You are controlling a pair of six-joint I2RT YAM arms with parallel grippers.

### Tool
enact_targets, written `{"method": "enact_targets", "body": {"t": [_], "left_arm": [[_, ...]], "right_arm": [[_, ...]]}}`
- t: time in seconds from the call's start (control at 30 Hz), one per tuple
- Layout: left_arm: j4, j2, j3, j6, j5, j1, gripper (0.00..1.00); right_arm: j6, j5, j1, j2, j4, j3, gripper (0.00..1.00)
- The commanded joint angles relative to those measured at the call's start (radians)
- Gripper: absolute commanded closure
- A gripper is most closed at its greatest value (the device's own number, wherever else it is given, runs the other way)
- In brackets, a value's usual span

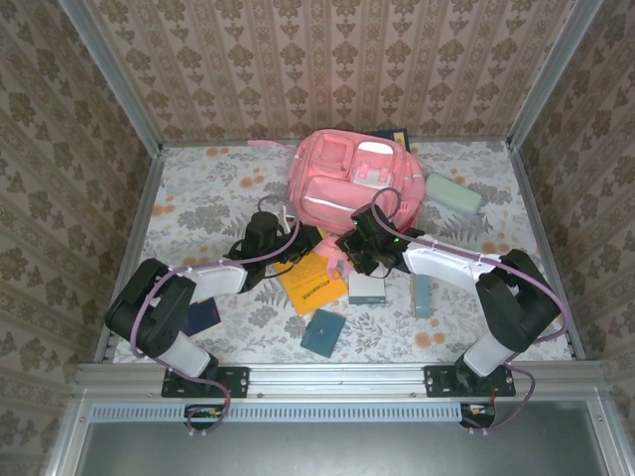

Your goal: Pack books, pencil case, and school supplies into a backpack

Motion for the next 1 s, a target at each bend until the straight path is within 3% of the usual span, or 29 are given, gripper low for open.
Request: {"method": "enact_targets", "body": {"t": [0.0, 0.07, 0.17, 0.2, 0.33, 0.57, 0.8, 0.97], "left_arm": [[0.120, -0.019, 0.036, -0.001, 0.014, -0.014, 1.00], [0.122, -0.020, 0.038, 0.001, 0.014, -0.013, 1.00], [0.109, -0.022, 0.038, 0.007, 0.011, -0.014, 1.00], [0.102, -0.023, 0.037, 0.011, 0.010, -0.013, 1.00], [0.055, -0.022, 0.015, 0.022, -0.016, 0.022, 1.00], [0.051, -0.026, -0.023, -0.009, 0.000, 0.198, 1.00], [-0.088, -0.030, 0.021, 0.086, 0.028, 0.330, 1.00], [0.008, 0.042, 0.049, 0.041, 0.102, 0.383, 1.00]], "right_arm": [[0.054, 0.044, 0.004, -0.015, -0.053, -0.028, 0.57], [0.083, 0.016, -0.007, 0.009, -0.016, -0.050, 0.65], [0.094, 0.021, -0.011, 0.007, 0.024, -0.068, 0.98], [0.079, 0.032, -0.011, -0.003, 0.014, -0.061, 1.00], [-0.007, 0.094, -0.019, -0.073, -0.084, -0.024, 1.00], [-0.064, 0.144, -0.084, -0.204, -0.142, -0.064, 1.00], [-0.102, 0.135, -0.155, -0.295, -0.158, -0.116, 1.00], [-0.147, 0.138, -0.191, -0.331, -0.186, -0.127, 1.00]]}}
